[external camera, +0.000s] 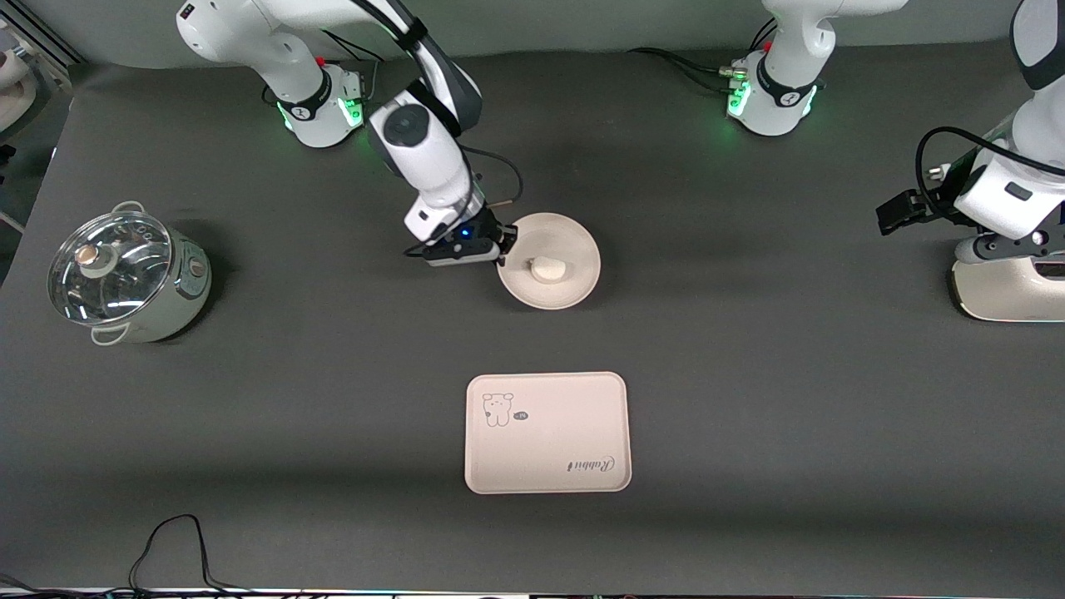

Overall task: Place bun in plate and plate on tray
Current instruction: 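Carry the plate with the right gripper over the rabbit tray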

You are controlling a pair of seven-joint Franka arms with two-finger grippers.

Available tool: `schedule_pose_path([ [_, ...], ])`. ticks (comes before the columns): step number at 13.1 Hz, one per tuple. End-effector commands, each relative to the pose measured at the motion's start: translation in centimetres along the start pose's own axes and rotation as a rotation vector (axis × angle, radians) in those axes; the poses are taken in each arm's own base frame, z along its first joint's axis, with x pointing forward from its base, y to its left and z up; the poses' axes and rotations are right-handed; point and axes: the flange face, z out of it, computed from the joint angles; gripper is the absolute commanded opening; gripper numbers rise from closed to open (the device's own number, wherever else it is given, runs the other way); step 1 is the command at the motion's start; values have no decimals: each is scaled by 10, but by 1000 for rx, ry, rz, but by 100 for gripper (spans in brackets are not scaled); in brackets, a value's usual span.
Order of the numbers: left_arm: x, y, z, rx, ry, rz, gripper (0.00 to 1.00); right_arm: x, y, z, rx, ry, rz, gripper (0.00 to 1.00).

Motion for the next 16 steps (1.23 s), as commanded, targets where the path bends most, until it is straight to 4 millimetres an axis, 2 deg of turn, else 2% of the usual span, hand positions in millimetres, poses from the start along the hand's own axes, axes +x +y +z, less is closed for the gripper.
schedule_pose_path([
  [1,-5,-1,-3,-11,-9,5,100,5,-2,-29,101,-20,-1,0],
  [3,-4,-2,-2,-11,-10,4,100,19,3,-28,157,-30,9,0],
  [5,-4,-2,-2,-11,-12,4,100,47,7,-12,148,-16,31,0],
  [7,-5,-2,-2,-11,-13,4,100,88,9,8,145,12,64,0],
  [10,-5,-2,-1,-10,-19,4,100,151,-1,37,165,59,92,0],
  [13,-5,-2,-1,-10,-18,4,100,215,-3,53,182,78,105,0],
  [16,-4,-2,0,-9,-21,3,100,245,-1,63,191,72,113,0],
])
